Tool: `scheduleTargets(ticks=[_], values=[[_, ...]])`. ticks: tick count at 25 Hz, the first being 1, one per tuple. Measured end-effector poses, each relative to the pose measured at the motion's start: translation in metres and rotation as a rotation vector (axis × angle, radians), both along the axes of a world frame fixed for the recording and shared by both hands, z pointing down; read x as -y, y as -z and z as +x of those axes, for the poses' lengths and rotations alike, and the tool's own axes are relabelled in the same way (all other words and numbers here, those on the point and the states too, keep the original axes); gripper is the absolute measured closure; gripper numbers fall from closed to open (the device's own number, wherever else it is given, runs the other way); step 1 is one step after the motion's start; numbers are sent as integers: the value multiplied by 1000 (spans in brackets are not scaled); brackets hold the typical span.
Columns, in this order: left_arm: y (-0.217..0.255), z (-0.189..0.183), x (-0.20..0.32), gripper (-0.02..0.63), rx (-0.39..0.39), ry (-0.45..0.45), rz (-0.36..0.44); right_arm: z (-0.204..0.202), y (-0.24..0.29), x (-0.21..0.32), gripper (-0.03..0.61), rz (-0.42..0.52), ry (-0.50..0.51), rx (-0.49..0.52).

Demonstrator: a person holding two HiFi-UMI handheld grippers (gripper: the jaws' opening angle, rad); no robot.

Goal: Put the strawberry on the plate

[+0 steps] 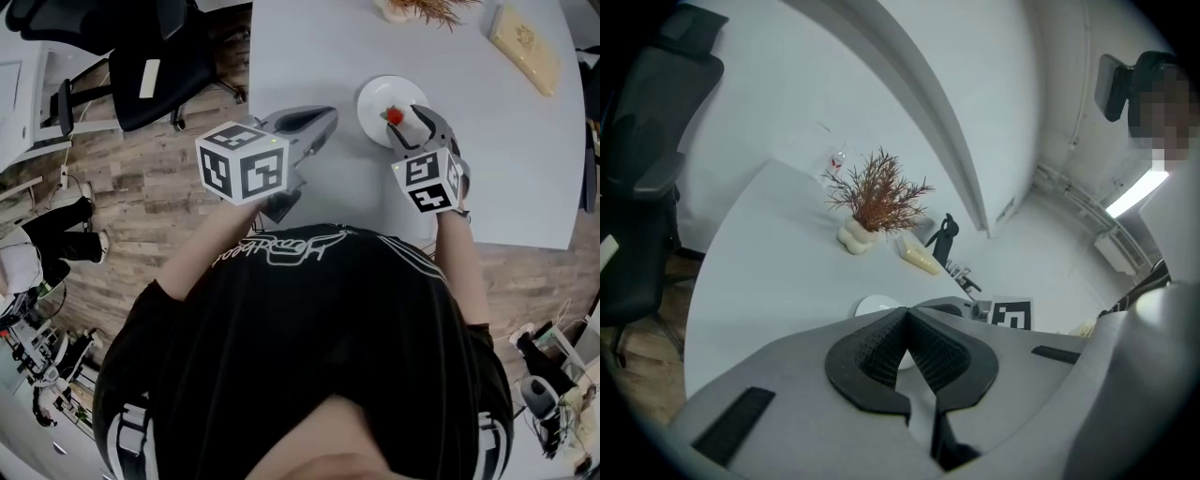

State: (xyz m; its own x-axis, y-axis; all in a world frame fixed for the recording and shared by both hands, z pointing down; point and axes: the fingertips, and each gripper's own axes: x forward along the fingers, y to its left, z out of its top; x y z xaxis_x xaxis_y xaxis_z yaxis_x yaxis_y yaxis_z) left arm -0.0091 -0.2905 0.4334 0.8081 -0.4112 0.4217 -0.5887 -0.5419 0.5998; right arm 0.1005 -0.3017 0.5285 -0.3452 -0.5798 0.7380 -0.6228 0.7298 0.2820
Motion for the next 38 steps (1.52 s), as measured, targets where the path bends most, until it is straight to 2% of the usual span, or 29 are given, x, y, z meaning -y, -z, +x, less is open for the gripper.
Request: scheduleTargets(ticks=[4, 11, 15, 22, 27, 28, 32, 35, 38], values=[[12, -6, -16, 607, -7, -7, 27, 4, 24, -10, 385, 30, -80, 58], [39, -8, -67, 607, -27, -51, 85, -1, 85, -58, 387, 95, -209, 277], [61, -14, -101, 607, -39, -91, 132, -11, 124, -98, 387, 149, -239, 367], [101, -18, -158, 607, -73, -190, 239, -27, 182, -170, 387, 286, -248, 422], [113, -26, -198, 607, -64, -240, 285, -43, 189, -220, 388, 276, -243, 424], [115, -26, -204, 607, -65, -250, 292, -45, 190, -227, 395, 275, -246, 437], [122, -29, -224, 607, -66, -288, 325, -55, 195, -252, 499, 283, -250, 477], [127, -29, -238, 607, -73, -309, 346, -57, 195, -268, 533, 277, -248, 501], [130, -29, -249, 607, -81, -328, 352, -61, 200, -279, 561, 253, -244, 587]])
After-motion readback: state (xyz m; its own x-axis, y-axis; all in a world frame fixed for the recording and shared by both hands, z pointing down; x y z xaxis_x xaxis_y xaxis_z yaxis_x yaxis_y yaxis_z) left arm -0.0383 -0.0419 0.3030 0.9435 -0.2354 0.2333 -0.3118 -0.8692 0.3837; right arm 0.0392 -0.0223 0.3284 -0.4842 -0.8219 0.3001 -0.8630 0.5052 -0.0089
